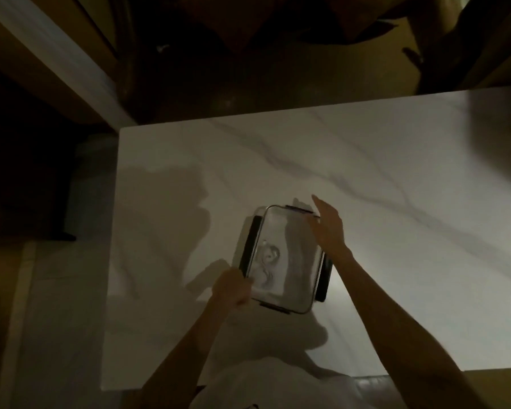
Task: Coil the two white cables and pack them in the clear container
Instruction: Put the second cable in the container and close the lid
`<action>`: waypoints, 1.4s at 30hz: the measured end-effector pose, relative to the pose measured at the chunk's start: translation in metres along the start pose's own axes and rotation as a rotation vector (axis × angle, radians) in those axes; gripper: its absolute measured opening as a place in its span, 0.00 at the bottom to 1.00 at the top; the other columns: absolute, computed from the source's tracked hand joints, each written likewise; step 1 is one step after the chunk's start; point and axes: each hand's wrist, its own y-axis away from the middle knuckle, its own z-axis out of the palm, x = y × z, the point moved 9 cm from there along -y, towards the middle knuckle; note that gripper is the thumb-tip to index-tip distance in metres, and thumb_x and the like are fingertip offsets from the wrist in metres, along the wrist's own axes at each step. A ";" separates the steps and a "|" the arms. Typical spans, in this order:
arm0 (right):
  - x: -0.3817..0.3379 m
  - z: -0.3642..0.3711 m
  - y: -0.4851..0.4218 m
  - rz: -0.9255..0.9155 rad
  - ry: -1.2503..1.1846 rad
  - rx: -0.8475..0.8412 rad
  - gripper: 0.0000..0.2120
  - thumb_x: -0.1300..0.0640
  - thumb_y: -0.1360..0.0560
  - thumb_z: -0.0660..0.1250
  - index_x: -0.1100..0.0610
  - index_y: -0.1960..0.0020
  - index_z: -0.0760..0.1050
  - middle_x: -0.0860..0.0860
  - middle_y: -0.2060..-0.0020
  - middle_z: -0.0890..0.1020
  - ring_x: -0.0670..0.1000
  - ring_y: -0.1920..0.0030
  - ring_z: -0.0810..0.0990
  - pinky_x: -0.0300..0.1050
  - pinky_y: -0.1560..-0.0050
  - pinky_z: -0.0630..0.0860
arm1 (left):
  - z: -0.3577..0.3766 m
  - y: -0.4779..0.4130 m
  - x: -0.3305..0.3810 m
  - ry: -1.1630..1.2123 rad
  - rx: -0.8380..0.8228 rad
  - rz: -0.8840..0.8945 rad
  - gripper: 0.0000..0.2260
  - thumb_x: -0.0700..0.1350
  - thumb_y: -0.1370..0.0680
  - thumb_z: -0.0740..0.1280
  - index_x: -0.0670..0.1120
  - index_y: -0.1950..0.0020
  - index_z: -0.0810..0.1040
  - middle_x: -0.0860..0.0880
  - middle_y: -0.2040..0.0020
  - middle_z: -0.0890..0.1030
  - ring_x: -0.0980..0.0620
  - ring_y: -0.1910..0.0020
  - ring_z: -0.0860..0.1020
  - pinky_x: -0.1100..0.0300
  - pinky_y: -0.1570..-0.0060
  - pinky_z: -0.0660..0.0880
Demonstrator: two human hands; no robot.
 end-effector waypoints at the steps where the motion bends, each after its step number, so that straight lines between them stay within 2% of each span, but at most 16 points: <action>1: 0.001 -0.006 0.007 0.053 -0.019 0.075 0.19 0.55 0.21 0.61 0.56 0.30 0.69 0.56 0.34 0.75 0.56 0.34 0.71 0.46 0.34 0.64 | -0.014 0.002 0.011 -0.010 0.121 0.031 0.17 0.52 0.22 0.61 0.38 0.50 0.78 0.41 0.54 0.82 0.42 0.56 0.82 0.55 0.57 0.78; 4: 0.022 -0.019 0.053 0.242 -0.060 0.273 0.13 0.55 0.22 0.62 0.54 0.39 0.74 0.56 0.45 0.79 0.56 0.43 0.75 0.46 0.45 0.70 | -0.038 -0.002 0.044 0.040 0.344 0.193 0.13 0.47 0.21 0.60 0.38 0.46 0.74 0.40 0.48 0.78 0.42 0.49 0.78 0.50 0.51 0.76; 6: 0.039 -0.004 0.080 0.261 -0.044 0.214 0.12 0.56 0.24 0.63 0.55 0.41 0.75 0.57 0.49 0.80 0.57 0.50 0.78 0.49 0.50 0.77 | -0.031 -0.009 0.053 0.084 0.315 0.210 0.16 0.46 0.22 0.63 0.39 0.38 0.71 0.40 0.42 0.75 0.42 0.45 0.76 0.48 0.45 0.76; 8: 0.051 0.012 0.097 0.259 -0.076 0.120 0.12 0.57 0.24 0.62 0.55 0.42 0.76 0.54 0.51 0.81 0.53 0.54 0.80 0.47 0.54 0.80 | -0.020 -0.013 0.055 0.107 0.303 0.204 0.19 0.44 0.22 0.65 0.38 0.34 0.67 0.40 0.39 0.72 0.43 0.42 0.75 0.53 0.42 0.74; 10: 0.054 0.017 0.106 0.285 -0.144 0.081 0.11 0.59 0.22 0.63 0.57 0.41 0.76 0.50 0.51 0.80 0.49 0.53 0.79 0.42 0.53 0.76 | -0.016 -0.010 0.058 0.119 0.345 0.234 0.20 0.40 0.23 0.66 0.38 0.33 0.66 0.40 0.38 0.71 0.43 0.41 0.73 0.56 0.43 0.71; 13: 0.052 0.016 0.108 0.303 -0.161 0.053 0.12 0.59 0.22 0.63 0.59 0.39 0.76 0.53 0.49 0.81 0.52 0.50 0.80 0.40 0.51 0.73 | -0.022 -0.006 0.055 0.220 0.426 0.256 0.18 0.34 0.27 0.66 0.39 0.38 0.70 0.40 0.42 0.72 0.45 0.46 0.72 0.58 0.48 0.71; 16: 0.056 0.015 0.105 0.317 -0.159 0.013 0.14 0.58 0.23 0.64 0.60 0.38 0.75 0.57 0.46 0.81 0.55 0.48 0.81 0.42 0.50 0.74 | -0.023 -0.005 0.036 0.242 0.483 0.155 0.15 0.39 0.27 0.67 0.37 0.42 0.72 0.39 0.46 0.74 0.41 0.47 0.73 0.49 0.48 0.75; 19: 0.059 0.014 0.109 0.354 -0.110 0.017 0.14 0.57 0.22 0.64 0.58 0.37 0.75 0.57 0.45 0.81 0.55 0.49 0.81 0.43 0.51 0.75 | -0.010 -0.011 0.028 0.303 0.413 0.154 0.08 0.40 0.25 0.67 0.36 0.51 0.75 0.37 0.52 0.80 0.42 0.56 0.79 0.55 0.61 0.75; 22: 0.056 0.015 0.112 0.367 -0.090 0.009 0.15 0.57 0.22 0.64 0.59 0.36 0.74 0.57 0.45 0.81 0.55 0.50 0.82 0.42 0.53 0.74 | -0.012 -0.016 0.027 0.351 0.403 0.149 0.07 0.37 0.25 0.67 0.35 0.51 0.78 0.38 0.55 0.81 0.47 0.63 0.78 0.66 0.68 0.71; 25: 0.056 0.017 0.112 0.363 -0.080 -0.006 0.18 0.55 0.22 0.64 0.59 0.34 0.72 0.58 0.45 0.80 0.56 0.49 0.81 0.45 0.53 0.75 | -0.013 -0.020 0.025 0.361 0.402 0.118 0.12 0.40 0.26 0.68 0.35 0.45 0.76 0.37 0.52 0.81 0.43 0.59 0.80 0.56 0.60 0.77; 30: 0.063 0.023 0.114 0.381 -0.126 -0.007 0.17 0.57 0.22 0.64 0.56 0.34 0.71 0.55 0.46 0.80 0.55 0.50 0.82 0.45 0.52 0.75 | -0.005 -0.026 0.022 0.302 0.367 0.079 0.08 0.38 0.26 0.65 0.35 0.50 0.79 0.37 0.53 0.81 0.44 0.59 0.80 0.61 0.64 0.70; 33: 0.061 0.023 0.110 0.364 -0.124 -0.006 0.16 0.58 0.23 0.64 0.55 0.36 0.73 0.54 0.46 0.81 0.55 0.50 0.82 0.45 0.52 0.76 | -0.009 -0.013 0.027 0.328 0.327 0.068 0.06 0.34 0.27 0.64 0.34 0.53 0.78 0.38 0.54 0.82 0.41 0.55 0.81 0.59 0.62 0.71; 35: 0.055 0.020 0.102 0.323 -0.075 0.003 0.15 0.59 0.23 0.63 0.54 0.37 0.74 0.55 0.47 0.81 0.55 0.50 0.82 0.44 0.53 0.75 | -0.004 -0.008 0.026 0.355 0.276 0.037 0.03 0.35 0.27 0.65 0.36 0.56 0.75 0.38 0.56 0.81 0.42 0.55 0.80 0.57 0.61 0.72; 38: 0.035 0.016 0.072 0.152 0.091 0.007 0.17 0.62 0.24 0.59 0.51 0.39 0.76 0.57 0.49 0.81 0.59 0.51 0.81 0.45 0.55 0.76 | 0.018 -0.002 0.020 0.475 0.115 -0.019 0.08 0.40 0.28 0.67 0.37 0.53 0.78 0.39 0.56 0.82 0.39 0.56 0.82 0.53 0.60 0.80; 41: 0.007 0.023 0.038 -0.044 0.188 -0.071 0.19 0.62 0.24 0.59 0.50 0.36 0.75 0.56 0.43 0.80 0.59 0.44 0.79 0.51 0.44 0.76 | 0.045 0.017 0.016 0.606 -0.091 -0.033 0.05 0.45 0.26 0.69 0.44 0.58 0.76 0.44 0.63 0.80 0.42 0.68 0.81 0.53 0.71 0.81; 42: 0.000 0.024 0.032 -0.091 0.214 -0.073 0.19 0.62 0.23 0.60 0.50 0.35 0.74 0.55 0.40 0.79 0.58 0.40 0.77 0.51 0.40 0.74 | 0.046 0.021 0.012 0.582 -0.093 -0.035 0.06 0.45 0.25 0.68 0.44 0.58 0.75 0.44 0.63 0.79 0.44 0.70 0.80 0.51 0.70 0.81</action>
